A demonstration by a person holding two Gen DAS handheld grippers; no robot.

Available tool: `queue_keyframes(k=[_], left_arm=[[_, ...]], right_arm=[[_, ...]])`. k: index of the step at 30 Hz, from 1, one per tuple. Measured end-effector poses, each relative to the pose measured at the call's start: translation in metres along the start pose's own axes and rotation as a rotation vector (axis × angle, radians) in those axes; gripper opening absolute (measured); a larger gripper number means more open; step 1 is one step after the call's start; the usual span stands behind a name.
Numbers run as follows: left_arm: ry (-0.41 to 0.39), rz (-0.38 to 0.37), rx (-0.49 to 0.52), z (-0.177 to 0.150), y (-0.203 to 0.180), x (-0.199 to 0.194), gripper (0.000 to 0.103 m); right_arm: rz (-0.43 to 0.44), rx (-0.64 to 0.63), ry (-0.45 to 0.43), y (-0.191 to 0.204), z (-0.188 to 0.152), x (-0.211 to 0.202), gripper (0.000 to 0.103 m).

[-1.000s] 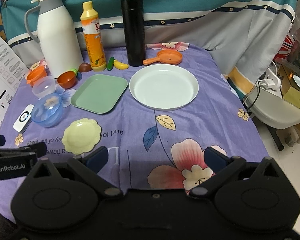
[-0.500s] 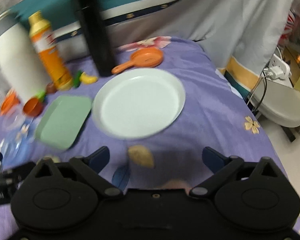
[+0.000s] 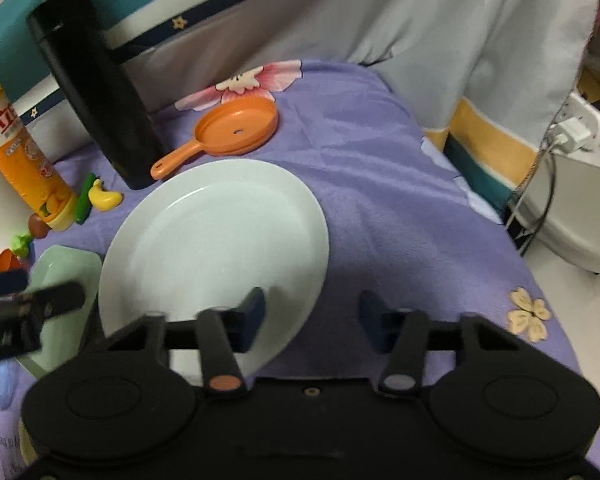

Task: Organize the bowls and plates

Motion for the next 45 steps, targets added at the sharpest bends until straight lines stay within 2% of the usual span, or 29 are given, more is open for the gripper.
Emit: queue_keyframes(k=[2,4,7,17,21,26,28,30,37,45], left_arm=[[0.004,-0.003,0.016,0.006,-0.005,0.010,0.063],[0.014,-0.011,0.034,0.012,-0.012,0.018,0.055],[0.020,-0.023,0.059,0.016,-0.020,0.024,0.048],[0.053,-0.068,0.134,0.011,-0.053,0.033,0.047],[0.043,-0.071,0.133,0.009,-0.056,0.030,0.036],[0.011,-0.019,0.159,0.004,-0.062,0.022,0.033],[0.024,-0.006,0.154,0.003,-0.060,0.018,0.025],[0.030,-0.006,0.153,0.000,-0.056,0.012,0.023],[0.014,0.001,0.099,-0.012,-0.030,-0.031,0.023],[-0.007,0.043,0.006,-0.043,0.034,-0.096,0.025]], right_arm=[[-0.002,0.003,0.001,-0.002,-0.001,0.005,0.019],[-0.008,-0.013,-0.007,-0.004,-0.001,0.005,0.014],[-0.011,-0.023,-0.007,-0.009,-0.003,0.003,0.013],[0.038,-0.017,-0.005,-0.034,-0.003,-0.003,0.012],[0.059,-0.013,-0.019,-0.034,-0.004,-0.004,0.014],[0.031,-0.028,-0.051,-0.025,-0.005,-0.001,0.017],[0.019,-0.011,-0.049,-0.023,-0.007,-0.004,0.017],[0.014,-0.002,-0.049,-0.022,-0.010,-0.009,0.017],[0.029,-0.030,-0.060,0.002,-0.019,-0.049,0.017],[0.103,-0.096,-0.063,0.060,-0.046,-0.099,0.017]])
Point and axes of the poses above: each gripper's, at about its wrist camera, not at the fingertips, and x roughly the way its jaws point, y to its left, z to its top, the point moved 3 cm from there along x, roughly the way its jaws point, and after that the axes turned 15 degrees about z, right-handed, at the moved point
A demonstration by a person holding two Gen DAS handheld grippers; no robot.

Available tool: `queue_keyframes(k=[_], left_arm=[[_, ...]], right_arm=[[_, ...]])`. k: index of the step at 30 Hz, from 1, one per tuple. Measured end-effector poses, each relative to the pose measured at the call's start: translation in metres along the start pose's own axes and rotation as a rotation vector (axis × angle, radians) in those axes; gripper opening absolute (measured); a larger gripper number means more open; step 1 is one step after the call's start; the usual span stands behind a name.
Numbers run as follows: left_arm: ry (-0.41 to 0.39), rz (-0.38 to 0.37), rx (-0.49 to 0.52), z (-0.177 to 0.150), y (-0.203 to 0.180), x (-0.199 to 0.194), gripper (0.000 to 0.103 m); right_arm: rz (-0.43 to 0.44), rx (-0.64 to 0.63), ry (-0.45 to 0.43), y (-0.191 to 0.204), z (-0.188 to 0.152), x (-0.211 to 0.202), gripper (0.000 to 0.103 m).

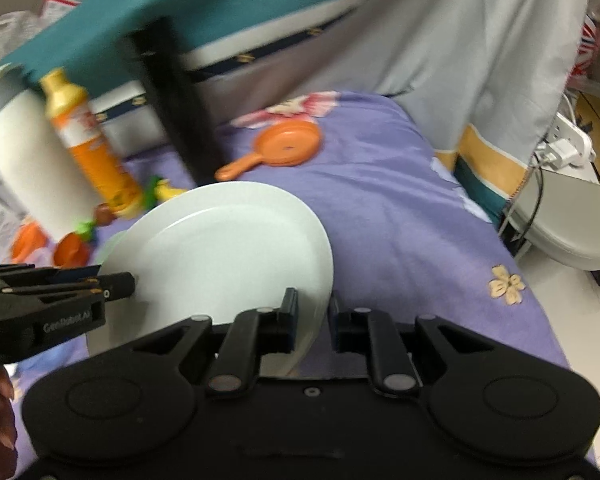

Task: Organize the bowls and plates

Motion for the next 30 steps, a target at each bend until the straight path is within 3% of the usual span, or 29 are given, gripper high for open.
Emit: queue_keyframes(k=[9,15,30], left_arm=[[0.022,0.070,-0.141,-0.076,0.103,-0.053,0.025],[0.055,0.112,-0.234,-0.135,0.167,-0.074,0.025],[0.153,0.181,-0.347,-0.249,0.259,-0.073,0.025]], right_arm=[[0.120,-0.108,0.040,0.104,-0.050,-0.032,0.017],[0.187,-0.195,0.107,0.174,-0.090,-0.032,0.017],[0.246,-0.439,0.290,0.307,-0.192,-0.009,0.016]])
Point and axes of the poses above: each gripper's, at about its wrist camera, not at the fingertips, and x roughly the way its jaws point, y to its left, z to its top, the point moved 3 cm from there along x, roughly the way its jaws point, and after that the axes turned 15 degrees about z, right-handed, at the moved point
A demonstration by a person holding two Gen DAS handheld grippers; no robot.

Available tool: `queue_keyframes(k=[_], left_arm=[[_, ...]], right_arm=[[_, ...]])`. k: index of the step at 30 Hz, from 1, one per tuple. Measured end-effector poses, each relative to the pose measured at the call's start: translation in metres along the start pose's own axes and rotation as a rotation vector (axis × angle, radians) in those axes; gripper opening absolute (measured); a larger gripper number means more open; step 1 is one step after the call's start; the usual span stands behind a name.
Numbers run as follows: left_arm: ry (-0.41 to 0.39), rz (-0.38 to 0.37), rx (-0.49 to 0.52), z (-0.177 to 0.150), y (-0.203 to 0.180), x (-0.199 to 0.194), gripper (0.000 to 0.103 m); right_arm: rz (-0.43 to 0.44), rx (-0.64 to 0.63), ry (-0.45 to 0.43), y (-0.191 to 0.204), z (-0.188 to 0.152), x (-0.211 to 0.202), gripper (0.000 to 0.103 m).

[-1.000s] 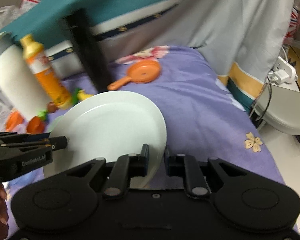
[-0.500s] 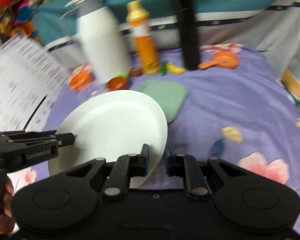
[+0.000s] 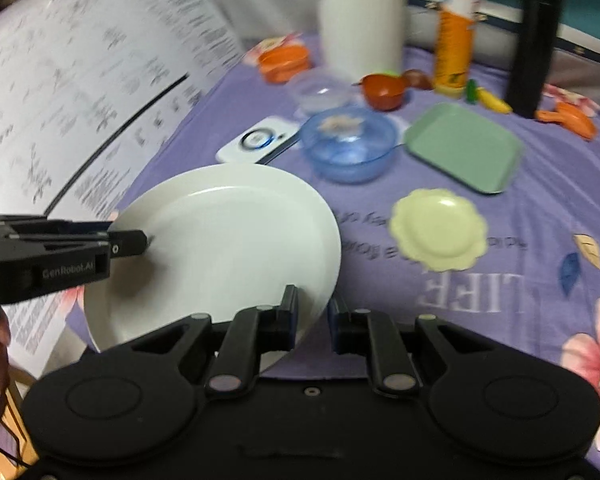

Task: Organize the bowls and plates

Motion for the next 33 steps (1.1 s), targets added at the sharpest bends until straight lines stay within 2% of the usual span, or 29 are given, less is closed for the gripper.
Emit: queue_keyframes(k=[7,17,18,19,20,21,22,23,25,26,27,29,33], left_arm=[[0.034,0.005,-0.004,-0.013,0.007,0.028,0.025],[0.058,0.010,0.004,-0.019,0.000,0.051,0.028],[0.060,0.004,0.004,-0.018,-0.001,0.052,0.034],[0.063,0.003,0.003,-0.018,-0.001,0.053,0.046],[0.062,0.011,0.000,-0.018,-0.001,0.053,0.053],[0.057,0.022,-0.006,-0.018,-0.001,0.053,0.066],[0.052,0.028,-0.014,-0.017,0.000,0.052,0.074],[0.051,0.029,-0.024,-0.016,0.001,0.052,0.077],[0.054,0.027,-0.045,-0.014,0.003,0.051,0.091],[0.049,0.029,-0.051,-0.013,0.004,0.049,0.094],[0.043,0.033,-0.054,-0.011,0.004,0.047,0.099],[0.031,0.037,-0.054,-0.008,0.004,0.043,0.101],[0.012,0.039,-0.050,0.002,0.002,0.034,0.103]], right_arm=[[-0.016,-0.038,0.065,0.012,-0.004,0.031,0.017],[-0.024,-0.034,0.136,-0.015,-0.003,0.072,0.018],[-0.016,-0.034,0.134,-0.016,-0.003,0.072,0.021],[-0.008,-0.035,0.133,-0.016,-0.002,0.072,0.035],[-0.005,-0.035,0.132,-0.017,-0.002,0.072,0.053],[-0.006,-0.039,0.124,-0.018,-0.001,0.071,0.061],[-0.009,-0.046,0.114,-0.018,-0.001,0.068,0.072],[-0.011,-0.050,0.110,-0.018,0.000,0.066,0.075],[-0.015,-0.046,0.100,-0.021,0.000,0.063,0.078],[-0.013,-0.039,0.100,-0.024,0.001,0.061,0.081],[-0.010,-0.031,0.095,-0.026,0.001,0.058,0.090],[-0.010,-0.023,0.079,-0.030,0.002,0.051,0.098],[-0.008,-0.009,0.054,-0.039,0.005,0.036,0.103]])
Point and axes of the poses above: each gripper's, at about its wrist camera, not at the fingertips, and x roughly the way its jaws point, y to its left, z to its top, the point moved 3 cm from there along x, roughly the way its jaws point, and after that the axes turned 15 degrees about z, right-handed, at the moved point
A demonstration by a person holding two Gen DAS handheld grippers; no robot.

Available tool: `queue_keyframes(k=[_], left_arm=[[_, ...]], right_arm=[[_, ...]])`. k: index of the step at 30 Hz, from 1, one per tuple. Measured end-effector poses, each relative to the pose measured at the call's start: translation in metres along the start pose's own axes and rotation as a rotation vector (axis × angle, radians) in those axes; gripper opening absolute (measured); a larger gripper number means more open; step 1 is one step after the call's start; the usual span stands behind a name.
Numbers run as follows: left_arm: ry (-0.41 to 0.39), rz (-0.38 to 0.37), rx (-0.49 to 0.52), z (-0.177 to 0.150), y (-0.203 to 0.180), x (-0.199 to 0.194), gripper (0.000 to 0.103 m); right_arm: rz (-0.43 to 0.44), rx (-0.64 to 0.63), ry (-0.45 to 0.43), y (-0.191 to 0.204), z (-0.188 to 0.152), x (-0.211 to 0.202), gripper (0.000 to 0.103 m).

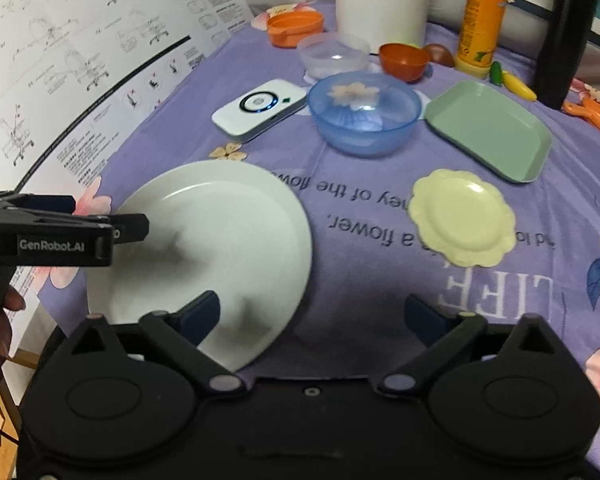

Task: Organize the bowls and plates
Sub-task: 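Lower the white plate onto the cloth and open both grippers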

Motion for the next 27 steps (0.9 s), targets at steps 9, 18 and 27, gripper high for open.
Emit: queue_keyframes(k=[9,18,27], left_arm=[[-0.045,-0.028,0.038,0.021,-0.023,-0.019,0.103],[-0.106,-0.065,0.094,0.054,-0.068,-0.030,0.103],[-0.180,-0.118,0.153,0.106,-0.130,-0.030,0.103]], right_arm=[[-0.023,0.054,-0.062,-0.031,0.007,-0.030,0.103],[-0.060,0.189,-0.129,-0.100,0.018,-0.063,0.103],[-0.119,0.333,-0.215,-0.178,0.031,-0.082,0.103]])
Point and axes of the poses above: each gripper's, at about its wrist camera, not at the fingertips, and x roughly the way its jaws point, y to its left, z to its top, the point moved 3 cm from there along x, roughly the way its jaws point, and after that the axes turned 15 degrees about z, right-handed, at the moved point
